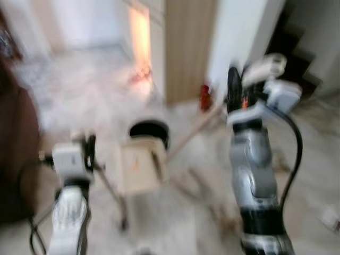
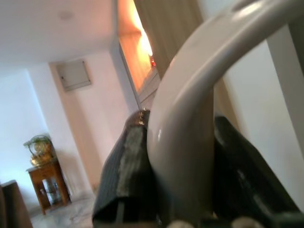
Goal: Sweep floor
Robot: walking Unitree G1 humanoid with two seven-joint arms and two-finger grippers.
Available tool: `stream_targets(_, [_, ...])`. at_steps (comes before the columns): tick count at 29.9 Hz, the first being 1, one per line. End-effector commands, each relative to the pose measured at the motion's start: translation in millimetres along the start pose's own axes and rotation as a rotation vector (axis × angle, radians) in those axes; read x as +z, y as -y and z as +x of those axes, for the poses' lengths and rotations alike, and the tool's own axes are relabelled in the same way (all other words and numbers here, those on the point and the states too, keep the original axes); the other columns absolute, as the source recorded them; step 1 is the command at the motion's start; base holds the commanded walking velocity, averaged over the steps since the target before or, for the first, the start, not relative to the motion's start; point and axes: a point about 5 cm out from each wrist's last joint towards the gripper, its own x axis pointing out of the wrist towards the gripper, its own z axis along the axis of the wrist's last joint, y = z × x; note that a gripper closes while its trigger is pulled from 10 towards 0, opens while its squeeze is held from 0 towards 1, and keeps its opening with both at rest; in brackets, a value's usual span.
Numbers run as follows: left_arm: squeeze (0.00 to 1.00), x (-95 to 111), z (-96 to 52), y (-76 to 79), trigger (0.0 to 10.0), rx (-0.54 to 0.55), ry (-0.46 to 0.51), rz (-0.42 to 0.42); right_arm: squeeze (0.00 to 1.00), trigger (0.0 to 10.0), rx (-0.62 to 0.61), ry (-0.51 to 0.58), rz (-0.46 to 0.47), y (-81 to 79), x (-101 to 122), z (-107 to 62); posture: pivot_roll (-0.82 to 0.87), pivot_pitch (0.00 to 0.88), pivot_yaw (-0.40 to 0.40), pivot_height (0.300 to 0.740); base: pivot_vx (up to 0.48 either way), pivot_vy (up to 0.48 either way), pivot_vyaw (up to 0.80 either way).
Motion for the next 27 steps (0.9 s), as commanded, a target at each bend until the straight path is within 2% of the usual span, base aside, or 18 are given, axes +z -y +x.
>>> stream_targets(1, [0.00,12.9,6.6,-5.8,10.0,0.012,0.058,0.042,0.00,10.0,0.049,0.046,0.065,-17.8,9.6,7.9,0.15,0.008,0.046,0.740,0.424,0.000,0.44])
stream_targets(9, [0.00,12.6,6.0,-5.2,10.0,0.012,0.059,0.038,0.00,10.0,0.055,0.040,0.067,-19.3,7.1,8.2,0.16,0.007,0.045,0.740,0.422,0.000,0.00])
stream_targets(14, [0.00,12.9,5.6,-5.9,10.0,0.015,0.061,0.038,0.00,10.0,0.057,0.041,0.072,-20.2,7.0,8.6,0.16,0.009,0.044,0.740,0.422,0.000,0.43])
stream_targets(27, [0.00,14.0,6.3,-5.7,10.0,0.018,0.070,0.038,0.00,10.0,0.061,0.076,0.089,-22.6,13.8,13.2,0.16,0.004,0.041,0.740,0.423,0.000,0.00])
